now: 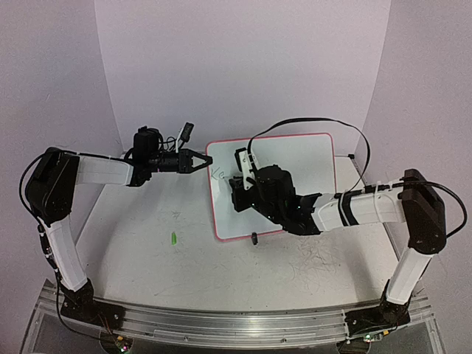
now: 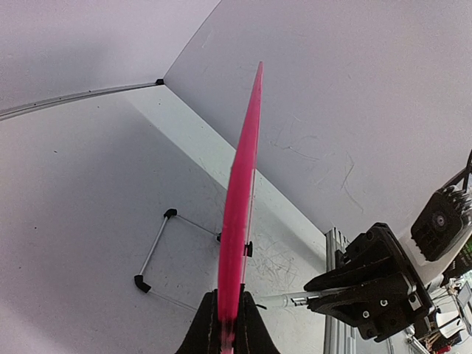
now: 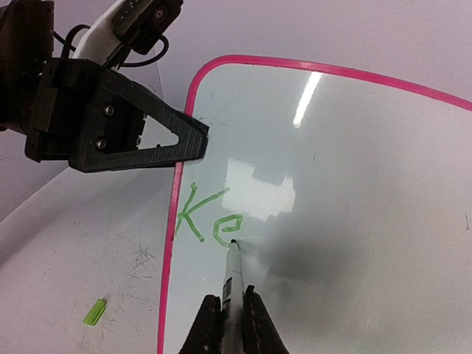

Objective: Write a sentence on the whiteboard

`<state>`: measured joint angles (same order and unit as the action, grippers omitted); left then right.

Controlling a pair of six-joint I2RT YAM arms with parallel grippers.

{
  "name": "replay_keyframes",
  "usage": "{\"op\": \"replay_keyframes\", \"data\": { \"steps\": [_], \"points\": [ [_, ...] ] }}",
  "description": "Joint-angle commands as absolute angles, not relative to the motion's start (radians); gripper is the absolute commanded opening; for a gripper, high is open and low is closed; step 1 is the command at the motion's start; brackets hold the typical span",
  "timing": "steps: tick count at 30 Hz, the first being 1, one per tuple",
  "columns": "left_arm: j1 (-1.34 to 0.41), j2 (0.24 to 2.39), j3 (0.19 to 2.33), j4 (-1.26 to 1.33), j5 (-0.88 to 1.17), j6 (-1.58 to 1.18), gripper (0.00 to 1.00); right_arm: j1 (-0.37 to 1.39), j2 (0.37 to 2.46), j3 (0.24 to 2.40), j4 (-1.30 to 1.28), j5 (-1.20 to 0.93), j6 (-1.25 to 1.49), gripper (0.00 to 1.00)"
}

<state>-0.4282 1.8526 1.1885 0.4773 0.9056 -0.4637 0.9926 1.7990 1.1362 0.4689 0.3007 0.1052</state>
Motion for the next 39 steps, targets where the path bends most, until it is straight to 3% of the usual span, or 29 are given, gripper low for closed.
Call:
{"op": "replay_keyframes", "data": {
  "steps": [1,39],
  "points": [
    [-0.424,1.803,1.193,0.512,0.913,-0.457,0.0,0.973,1.717,1.084,0.553,0.232,0.099,0.0],
    [-0.424,1.801,1.193,0.512,0.916,-0.459,0.0,0.942,1.774,1.122,0.531,0.335,0.134,0.0]
  ]
}}
